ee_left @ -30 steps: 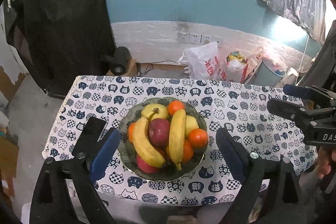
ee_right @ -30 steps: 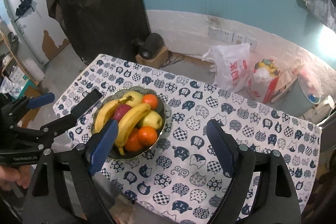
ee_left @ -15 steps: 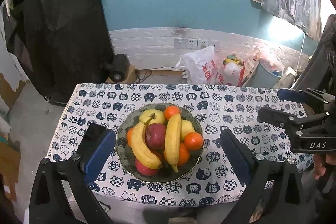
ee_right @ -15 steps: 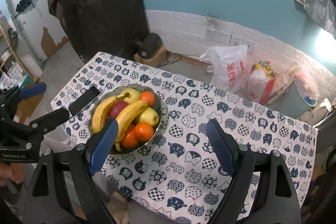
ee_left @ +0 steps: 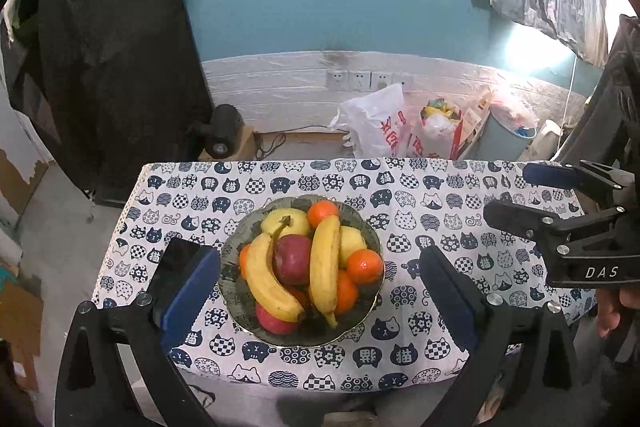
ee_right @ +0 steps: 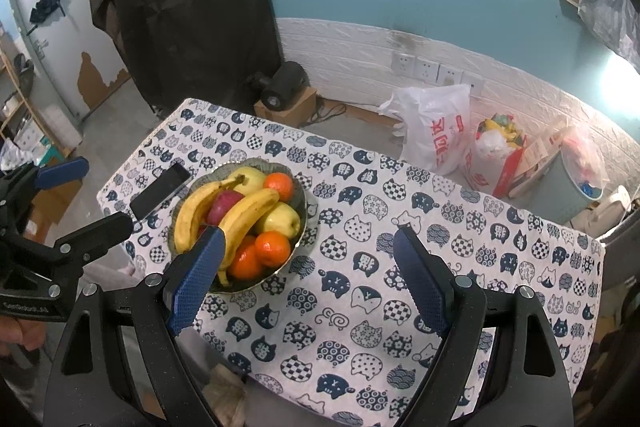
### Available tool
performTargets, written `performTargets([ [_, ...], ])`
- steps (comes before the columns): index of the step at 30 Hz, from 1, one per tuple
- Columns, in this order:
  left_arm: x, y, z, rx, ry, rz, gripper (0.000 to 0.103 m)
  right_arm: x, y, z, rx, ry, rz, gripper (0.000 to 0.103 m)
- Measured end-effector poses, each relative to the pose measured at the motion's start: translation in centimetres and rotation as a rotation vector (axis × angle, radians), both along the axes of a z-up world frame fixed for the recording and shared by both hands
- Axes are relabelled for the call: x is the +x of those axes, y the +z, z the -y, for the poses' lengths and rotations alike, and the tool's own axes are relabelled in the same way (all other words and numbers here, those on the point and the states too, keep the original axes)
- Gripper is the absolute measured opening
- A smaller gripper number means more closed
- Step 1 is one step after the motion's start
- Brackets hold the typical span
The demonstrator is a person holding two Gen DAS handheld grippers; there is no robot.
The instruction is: Organize fruits
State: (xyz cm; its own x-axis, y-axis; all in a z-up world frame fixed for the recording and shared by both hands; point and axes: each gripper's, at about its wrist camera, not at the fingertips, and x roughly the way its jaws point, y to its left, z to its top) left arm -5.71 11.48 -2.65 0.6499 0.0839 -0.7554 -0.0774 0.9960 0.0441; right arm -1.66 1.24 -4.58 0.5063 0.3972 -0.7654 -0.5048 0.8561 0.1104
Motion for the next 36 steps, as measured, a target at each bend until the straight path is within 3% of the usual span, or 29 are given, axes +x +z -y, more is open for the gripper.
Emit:
performTargets([
  [36,-0.06,0.00,0.81,0.040,-0.004,-0.001,0.101,-0.16,-0.29,0.13,-0.004,0.001,-0.003,0.085],
])
